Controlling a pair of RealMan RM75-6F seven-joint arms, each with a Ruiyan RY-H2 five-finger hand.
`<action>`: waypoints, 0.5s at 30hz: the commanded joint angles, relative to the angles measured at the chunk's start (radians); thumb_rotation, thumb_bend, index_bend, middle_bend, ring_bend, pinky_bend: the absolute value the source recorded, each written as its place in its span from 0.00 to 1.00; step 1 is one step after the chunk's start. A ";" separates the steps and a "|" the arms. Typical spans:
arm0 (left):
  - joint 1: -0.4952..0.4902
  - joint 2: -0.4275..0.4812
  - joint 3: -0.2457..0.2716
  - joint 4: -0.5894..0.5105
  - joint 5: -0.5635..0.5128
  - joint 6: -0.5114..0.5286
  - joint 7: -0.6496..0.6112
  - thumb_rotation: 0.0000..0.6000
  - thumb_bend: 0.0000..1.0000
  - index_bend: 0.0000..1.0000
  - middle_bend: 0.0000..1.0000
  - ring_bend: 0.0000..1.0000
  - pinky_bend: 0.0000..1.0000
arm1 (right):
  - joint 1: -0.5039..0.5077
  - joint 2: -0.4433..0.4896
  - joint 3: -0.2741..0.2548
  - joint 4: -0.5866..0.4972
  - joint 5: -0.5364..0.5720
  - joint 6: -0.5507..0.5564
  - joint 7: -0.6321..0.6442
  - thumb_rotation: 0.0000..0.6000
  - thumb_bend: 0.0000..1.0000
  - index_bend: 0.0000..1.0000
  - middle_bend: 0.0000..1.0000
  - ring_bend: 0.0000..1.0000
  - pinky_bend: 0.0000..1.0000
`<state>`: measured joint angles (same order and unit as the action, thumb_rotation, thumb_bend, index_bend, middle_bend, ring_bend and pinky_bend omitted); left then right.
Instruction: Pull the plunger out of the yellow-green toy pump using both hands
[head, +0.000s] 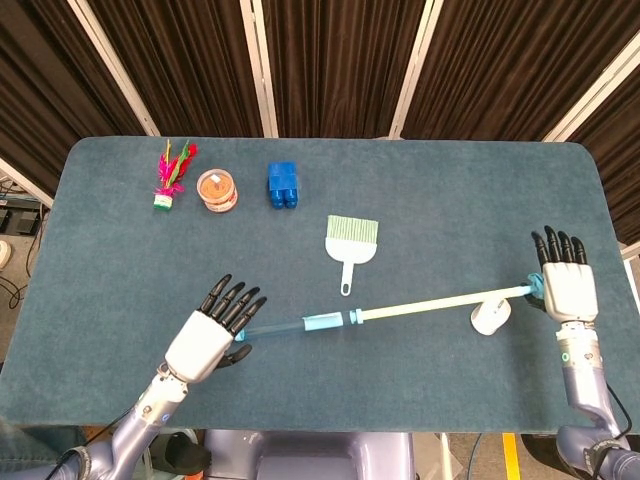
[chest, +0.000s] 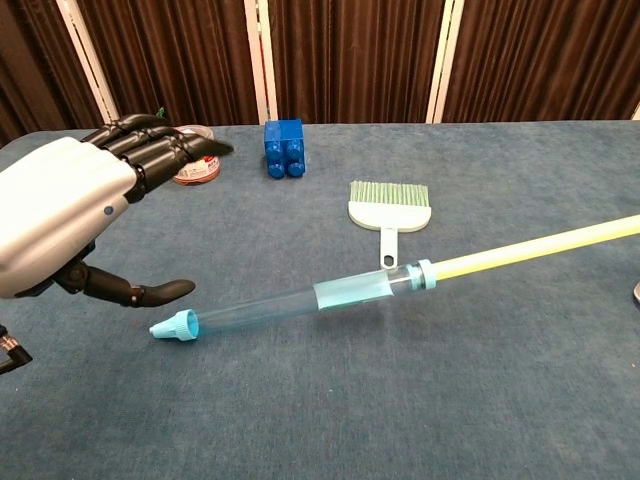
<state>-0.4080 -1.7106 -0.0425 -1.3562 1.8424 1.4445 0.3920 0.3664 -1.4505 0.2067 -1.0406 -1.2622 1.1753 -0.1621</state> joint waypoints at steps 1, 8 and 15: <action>0.000 -0.006 -0.012 0.020 -0.019 0.000 -0.008 1.00 0.16 0.05 0.10 0.08 0.06 | 0.002 0.002 -0.002 0.009 0.002 -0.008 0.006 1.00 0.22 0.00 0.00 0.00 0.07; 0.018 0.013 -0.001 0.023 -0.030 0.024 -0.017 1.00 0.14 0.05 0.10 0.08 0.06 | -0.022 0.107 -0.062 -0.102 0.018 -0.100 -0.060 1.00 0.01 0.00 0.00 0.00 0.05; 0.041 0.087 0.032 -0.051 -0.060 0.007 -0.048 1.00 0.04 0.04 0.10 0.08 0.06 | -0.055 0.312 -0.147 -0.420 0.063 -0.231 -0.129 1.00 0.00 0.00 0.00 0.00 0.05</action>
<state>-0.3750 -1.6434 -0.0205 -1.3843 1.7953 1.4594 0.3555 0.3322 -1.2445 0.1100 -1.3104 -1.2232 1.0185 -0.2677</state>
